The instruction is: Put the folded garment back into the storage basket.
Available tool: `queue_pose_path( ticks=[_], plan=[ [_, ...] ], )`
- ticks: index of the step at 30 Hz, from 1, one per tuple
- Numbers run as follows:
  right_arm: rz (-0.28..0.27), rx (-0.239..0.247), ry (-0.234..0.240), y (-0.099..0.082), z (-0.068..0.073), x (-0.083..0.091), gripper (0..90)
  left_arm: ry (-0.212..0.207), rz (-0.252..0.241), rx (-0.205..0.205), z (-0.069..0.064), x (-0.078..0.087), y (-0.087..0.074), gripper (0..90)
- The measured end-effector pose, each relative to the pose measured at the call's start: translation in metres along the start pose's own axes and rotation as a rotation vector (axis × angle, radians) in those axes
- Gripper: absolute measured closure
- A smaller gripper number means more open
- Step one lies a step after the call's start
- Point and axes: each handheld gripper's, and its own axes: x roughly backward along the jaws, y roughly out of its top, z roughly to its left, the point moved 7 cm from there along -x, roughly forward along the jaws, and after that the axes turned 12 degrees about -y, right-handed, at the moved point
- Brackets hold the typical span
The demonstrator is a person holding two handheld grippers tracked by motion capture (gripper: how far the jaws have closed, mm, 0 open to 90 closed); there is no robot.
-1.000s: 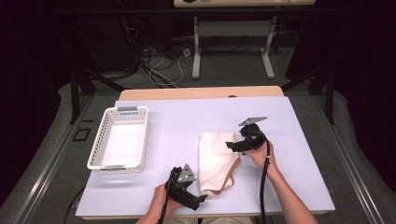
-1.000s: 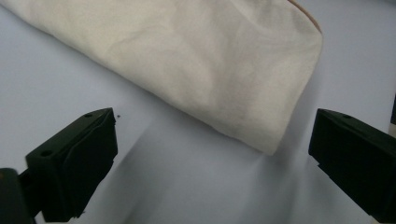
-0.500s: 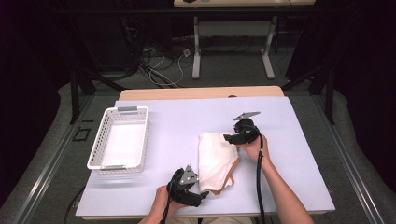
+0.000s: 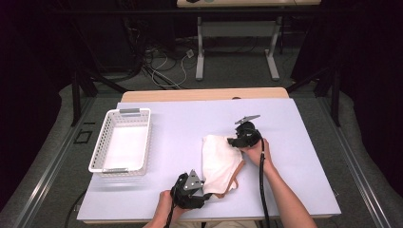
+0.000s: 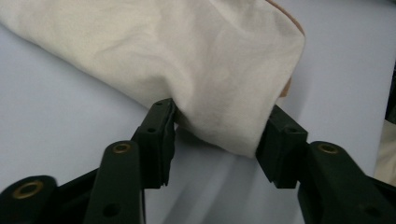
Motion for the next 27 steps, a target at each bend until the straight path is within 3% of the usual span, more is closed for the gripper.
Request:
queue_pose_path(
  ticks=[6, 13, 17, 27],
  plan=[
    [0.0, -0.038, 0.026, -0.001, 0.002, 0.001, 65.7, 0.002, -0.008, 0.017, 0.001, 0.0, 0.0, 59.4],
    [0.015, -0.049, 0.052, -0.004, 0.004, 0.004, 82.1, 0.0, -0.002, 0.037, 0.001, -0.001, 0.002, 67.3],
    [0.002, -0.069, 0.068, -0.004, 0.005, 0.004, 84.3, -0.007, -0.006, 0.043, 0.001, -0.002, 0.004, 73.9],
    [-0.057, -0.044, 0.018, 0.0, 0.01, 0.012, 84.9, -0.009, -0.036, 0.03, 0.001, 0.004, 0.007, 81.2]
  ],
)
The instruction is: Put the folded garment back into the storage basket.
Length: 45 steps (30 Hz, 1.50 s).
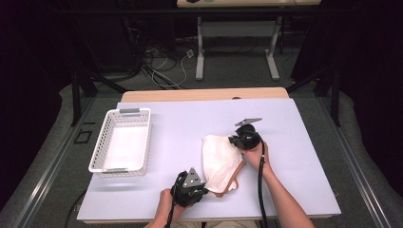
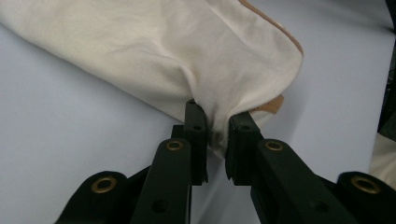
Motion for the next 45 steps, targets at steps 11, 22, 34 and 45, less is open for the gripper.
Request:
queue_pose_path(
  ticks=[11, 22, 34, 45],
  plan=[
    [-0.072, 0.037, -0.013, 0.014, 0.008, 0.015, 85.1, 0.018, -0.019, -0.008, 0.003, 0.013, 0.003, 81.3],
    [-0.105, 0.052, -0.002, 0.027, 0.027, 0.014, 85.1, 0.047, -0.028, 0.008, 0.007, 0.034, -0.003, 81.4],
    [-0.108, 0.076, 0.003, 0.033, 0.047, 0.004, 85.0, 0.084, -0.03, 0.043, 0.017, 0.059, -0.018, 81.4],
    [-0.1, 0.087, 0.021, 0.034, 0.064, -0.013, 84.7, 0.115, 0.034, 0.052, 0.026, 0.065, -0.036, 80.9]
  ],
)
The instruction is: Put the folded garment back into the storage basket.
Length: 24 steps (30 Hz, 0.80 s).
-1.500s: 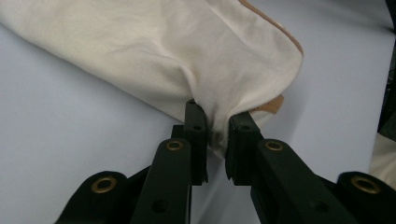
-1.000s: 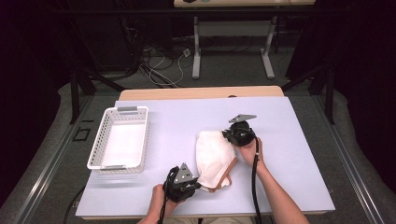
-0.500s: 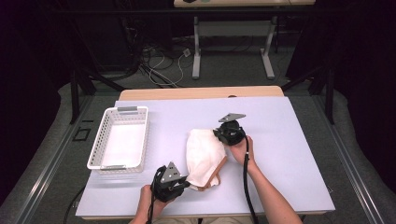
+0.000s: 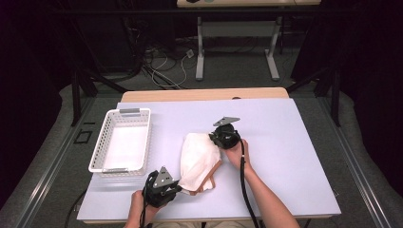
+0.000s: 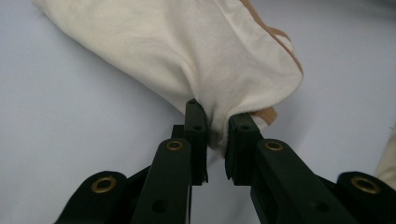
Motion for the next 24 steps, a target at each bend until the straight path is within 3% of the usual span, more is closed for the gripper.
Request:
queue_pose_path(
  ticks=[5, 7, 9, 10, 11, 13, 14, 19, 24],
  plan=[
    [0.046, -0.002, 0.001, -0.006, 0.002, -0.007, 79.9, -0.028, 0.051, 0.007, -0.001, -0.005, -0.005, 74.3],
    [0.064, -0.003, 0.002, -0.008, 0.0, -0.007, 69.2, -0.062, 0.068, 0.021, -0.002, -0.006, -0.007, 64.8],
    [0.083, -0.026, 0.014, -0.011, -0.003, -0.003, 59.2, -0.069, 0.079, 0.021, -0.003, -0.005, -0.008, 54.3],
    [0.083, -0.026, 0.014, -0.011, -0.003, -0.003, 59.2, -0.069, 0.079, 0.021, -0.003, -0.005, -0.008, 46.4],
    [0.074, -0.036, 0.031, -0.011, -0.005, 0.001, 52.1, -0.083, 0.077, 0.035, -0.005, -0.004, -0.009, 40.1],
    [0.073, -0.041, 0.032, -0.012, -0.006, 0.005, 47.7, -0.088, 0.068, 0.036, -0.005, -0.003, -0.009, 36.1],
    [0.082, -0.044, 0.041, -0.015, -0.007, 0.011, 42.3, -0.096, 0.068, 0.038, -0.005, -0.002, -0.009, 30.0],
    [0.089, -0.048, 0.078, -0.024, -0.009, 0.025, 32.0, -0.093, 0.053, 0.041, -0.005, 0.003, -0.008, 16.7],
    [0.07, -0.037, 0.111, -0.035, -0.009, 0.038, 23.0, -0.076, 0.04, 0.044, -0.001, 0.006, -0.007, 10.0]
  ],
)
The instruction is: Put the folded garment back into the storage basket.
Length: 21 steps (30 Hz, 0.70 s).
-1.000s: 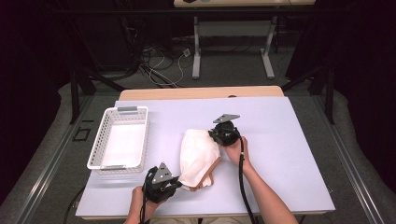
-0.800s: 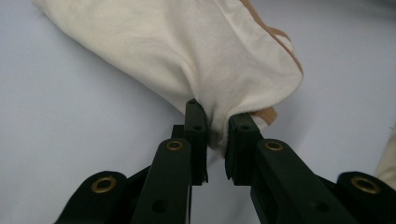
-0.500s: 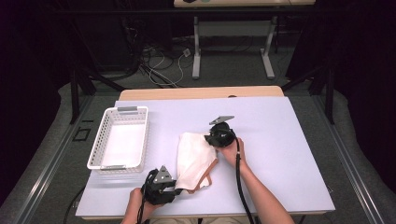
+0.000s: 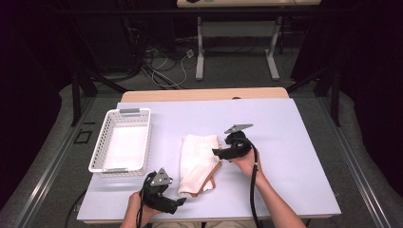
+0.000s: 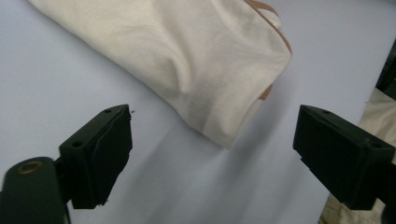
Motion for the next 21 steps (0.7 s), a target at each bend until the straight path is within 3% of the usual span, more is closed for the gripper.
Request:
queue_pose_path(
  ticks=[8, 21],
  plan=[
    [0.0, 0.024, 0.018, -0.014, -0.001, 0.021, 14.5, 0.03, -0.011, 0.01, 0.006, 0.003, 0.0, 1.3],
    [-0.008, 0.025, 0.029, -0.035, -0.004, 0.054, 8.9, 0.046, -0.024, 0.025, 0.012, 0.004, -0.001, 0.1]
  ],
)
